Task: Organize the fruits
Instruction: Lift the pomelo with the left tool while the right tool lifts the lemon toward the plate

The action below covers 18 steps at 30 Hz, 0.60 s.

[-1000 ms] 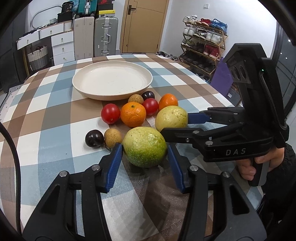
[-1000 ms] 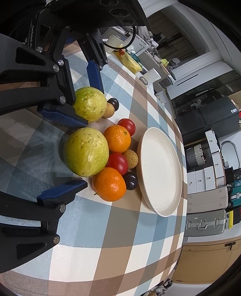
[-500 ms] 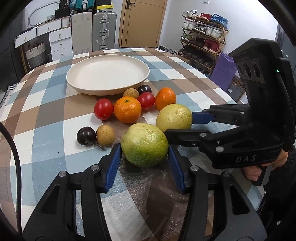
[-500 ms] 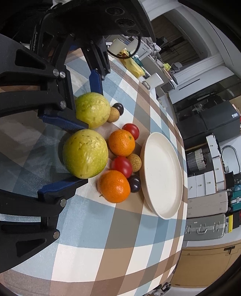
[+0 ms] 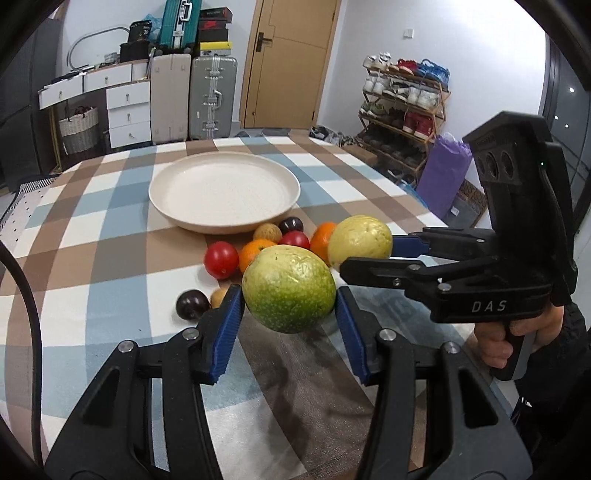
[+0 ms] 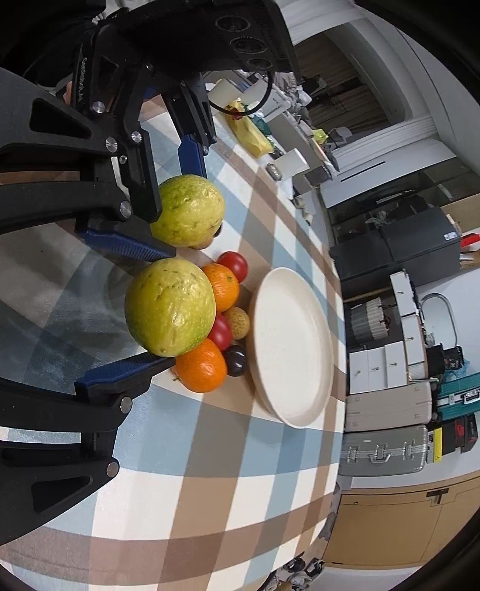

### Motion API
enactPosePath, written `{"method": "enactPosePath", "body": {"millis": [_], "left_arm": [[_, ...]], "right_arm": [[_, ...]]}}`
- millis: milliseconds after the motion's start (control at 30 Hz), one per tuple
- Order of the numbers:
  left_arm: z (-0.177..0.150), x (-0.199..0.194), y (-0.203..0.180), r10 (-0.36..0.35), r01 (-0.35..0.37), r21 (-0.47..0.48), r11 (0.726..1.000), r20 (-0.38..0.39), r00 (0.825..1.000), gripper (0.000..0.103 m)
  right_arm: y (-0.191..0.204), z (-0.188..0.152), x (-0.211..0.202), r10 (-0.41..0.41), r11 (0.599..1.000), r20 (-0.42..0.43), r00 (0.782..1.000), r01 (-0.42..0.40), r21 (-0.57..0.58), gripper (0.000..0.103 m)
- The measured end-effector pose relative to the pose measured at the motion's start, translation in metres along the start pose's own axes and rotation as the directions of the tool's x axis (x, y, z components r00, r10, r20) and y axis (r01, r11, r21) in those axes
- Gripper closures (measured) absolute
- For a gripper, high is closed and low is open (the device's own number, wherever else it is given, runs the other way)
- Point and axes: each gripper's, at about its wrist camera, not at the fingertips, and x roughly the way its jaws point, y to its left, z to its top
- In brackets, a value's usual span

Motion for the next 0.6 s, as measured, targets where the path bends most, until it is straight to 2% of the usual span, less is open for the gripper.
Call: {"method": "enactPosePath", "body": {"millis": [233,600], "left_arm": [[0.015,-0.010,0.014,0.054,-0.053,-0.031,0.998,0.050,0.997,0.055],[0.047,-0.016,0.035,0.121,-0.113,-0.077,0.991,0.112,0.986,0.055]], "right_arm": [[-0.005,0.017,-0.017,-0.019,1.000,0.075,0.997,0.018,0.002,0.052],[-0.008,0.042,-0.020,-0.042,0.999,0.115,0.992,0.044,-0.009,0.052]]}}
